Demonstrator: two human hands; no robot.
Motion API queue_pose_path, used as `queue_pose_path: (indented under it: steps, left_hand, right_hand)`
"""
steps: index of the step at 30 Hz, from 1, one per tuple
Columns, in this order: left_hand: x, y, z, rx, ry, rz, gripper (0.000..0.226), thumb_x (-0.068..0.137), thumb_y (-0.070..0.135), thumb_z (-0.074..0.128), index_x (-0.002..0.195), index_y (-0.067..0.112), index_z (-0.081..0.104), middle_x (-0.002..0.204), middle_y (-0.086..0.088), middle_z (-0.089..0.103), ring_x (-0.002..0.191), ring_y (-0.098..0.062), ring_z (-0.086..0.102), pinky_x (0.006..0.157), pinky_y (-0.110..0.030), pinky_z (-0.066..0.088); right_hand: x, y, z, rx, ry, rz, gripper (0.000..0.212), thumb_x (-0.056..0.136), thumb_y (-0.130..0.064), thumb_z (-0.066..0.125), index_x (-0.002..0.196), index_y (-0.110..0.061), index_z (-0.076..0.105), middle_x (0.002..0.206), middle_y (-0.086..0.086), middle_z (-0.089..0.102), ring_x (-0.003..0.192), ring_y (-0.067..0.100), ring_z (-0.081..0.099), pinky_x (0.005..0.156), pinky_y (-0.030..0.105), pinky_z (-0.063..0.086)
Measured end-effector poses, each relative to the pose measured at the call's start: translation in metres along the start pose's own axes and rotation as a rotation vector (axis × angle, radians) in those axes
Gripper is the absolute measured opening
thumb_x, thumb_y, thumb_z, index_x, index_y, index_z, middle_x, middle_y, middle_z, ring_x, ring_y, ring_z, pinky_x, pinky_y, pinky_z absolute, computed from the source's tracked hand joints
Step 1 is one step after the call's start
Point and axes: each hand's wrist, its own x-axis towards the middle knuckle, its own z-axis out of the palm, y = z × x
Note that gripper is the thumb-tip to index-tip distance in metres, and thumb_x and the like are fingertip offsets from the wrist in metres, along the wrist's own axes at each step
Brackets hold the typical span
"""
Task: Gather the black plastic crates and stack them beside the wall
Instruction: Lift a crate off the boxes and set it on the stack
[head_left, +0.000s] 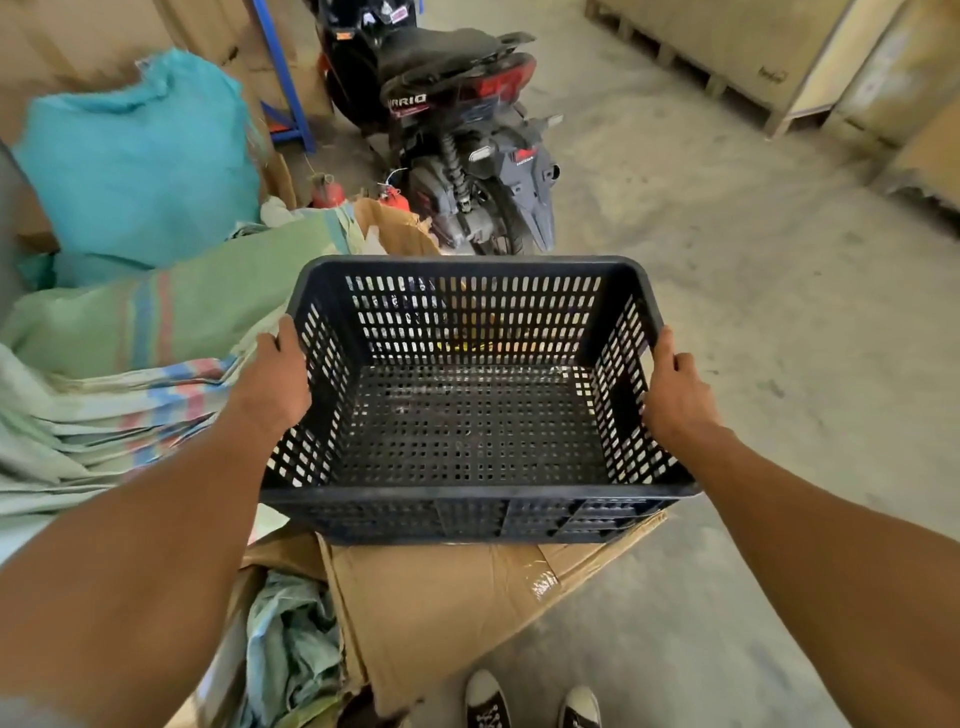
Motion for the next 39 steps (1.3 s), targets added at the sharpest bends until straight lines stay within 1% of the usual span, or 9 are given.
queue_pose_path:
  steps: [3, 5, 7, 9, 16, 21, 26, 35, 39]
  left_hand:
    - [0.004, 0.0, 0.004, -0.001, 0.01, -0.01, 0.094, 0.079, 0.004, 0.073, 0.15, 0.002, 0.011, 0.126, -0.033, 0.044, 0.102, -0.052, 0.057, 0.084, -0.055, 0.05]
    - [0.008, 0.002, -0.003, 0.0, 0.006, -0.005, 0.091, 0.08, 0.005, 0.071, 0.15, 0.003, 0.012, 0.124, -0.033, 0.045, 0.103, -0.053, 0.057, 0.085, -0.054, 0.048]
    - [0.012, 0.006, -0.015, 0.001, 0.031, -0.015, 0.083, 0.082, 0.005, 0.068, 0.148, 0.003, 0.017, 0.119, -0.033, 0.047, 0.1, -0.054, 0.057, 0.084, -0.054, 0.047]
    - [0.013, 0.012, -0.03, 0.008, 0.045, -0.055, 0.078, 0.084, 0.008, 0.068, 0.145, 0.003, 0.02, 0.116, -0.031, 0.047, 0.098, -0.053, 0.058, 0.082, -0.053, 0.048]
    - [0.003, 0.021, -0.072, -0.009, 0.14, -0.202, 0.079, 0.084, 0.01, 0.068, 0.145, -0.003, 0.02, 0.118, -0.033, 0.048, 0.099, -0.053, 0.056, 0.086, -0.055, 0.045]
    - [-0.03, 0.057, -0.082, -0.081, 0.206, -0.441, 0.075, 0.082, 0.006, 0.066, 0.142, 0.0, 0.022, 0.109, -0.031, 0.051, 0.092, -0.05, 0.059, 0.081, -0.054, 0.051]
    - [-0.103, 0.121, -0.083, -0.095, 0.236, -0.706, 0.08, 0.089, 0.006, 0.059, 0.151, 0.001, 0.008, 0.127, -0.038, 0.042, 0.104, -0.054, 0.056, 0.088, -0.055, 0.047]
    - [-0.3, 0.225, -0.114, 0.042, 0.274, -1.118, 0.072, 0.087, 0.013, 0.065, 0.143, 0.009, 0.02, 0.113, -0.025, 0.049, 0.093, -0.049, 0.059, 0.077, -0.056, 0.051]
    - [-0.408, 0.274, -0.123, 0.11, 0.298, -1.261, 0.076, 0.085, 0.012, 0.066, 0.145, 0.01, 0.018, 0.116, -0.025, 0.048, 0.094, -0.049, 0.06, 0.077, -0.055, 0.05]
  right_hand:
    - [0.004, -0.001, -0.006, -0.006, -0.006, 0.016, 0.09, 0.091, -0.002, 0.055, 0.153, -0.026, -0.006, 0.126, 0.028, 0.049, 0.102, 0.046, 0.059, 0.078, 0.049, 0.051]
    - [0.013, -0.005, -0.016, -0.004, 0.022, -0.017, 0.089, 0.089, -0.002, 0.058, 0.153, -0.022, 0.001, 0.105, 0.024, 0.058, 0.084, 0.038, 0.061, 0.065, 0.042, 0.049]
    - [0.028, -0.01, -0.033, -0.016, 0.049, -0.041, 0.085, 0.087, -0.002, 0.061, 0.152, -0.018, 0.009, 0.08, 0.013, 0.053, 0.059, 0.024, 0.05, 0.054, 0.036, 0.043]
    - [0.044, -0.016, -0.051, -0.035, 0.053, -0.066, 0.082, 0.085, -0.002, 0.063, 0.15, -0.016, 0.016, 0.068, 0.006, 0.043, 0.053, 0.02, 0.042, 0.053, 0.034, 0.04]
    - [0.12, -0.041, -0.099, -0.064, 0.101, -0.3, 0.082, 0.084, -0.005, 0.066, 0.151, -0.012, 0.017, 0.095, 0.021, 0.065, 0.085, 0.038, 0.063, 0.063, 0.036, 0.044]
    - [0.193, -0.059, -0.114, -0.03, 0.074, -0.519, 0.082, 0.085, -0.006, 0.064, 0.151, -0.005, 0.015, 0.118, 0.028, 0.061, 0.105, 0.045, 0.061, 0.082, 0.045, 0.05]
    - [0.232, -0.063, -0.13, 0.011, 0.053, -0.757, 0.051, 0.082, -0.008, 0.067, 0.123, 0.006, 0.04, 0.115, 0.03, 0.058, 0.107, 0.047, 0.058, 0.084, 0.046, 0.047]
    - [0.16, -0.027, -0.162, 0.081, -0.017, -1.116, 0.06, 0.084, -0.008, 0.064, 0.134, 0.005, 0.034, 0.12, 0.031, 0.056, 0.113, 0.048, 0.054, 0.094, 0.047, 0.043]
    - [0.094, 0.013, -0.185, 0.084, 0.005, -1.28, 0.056, 0.08, -0.008, 0.067, 0.127, 0.008, 0.043, 0.117, 0.03, 0.058, 0.111, 0.045, 0.056, 0.094, 0.046, 0.048]
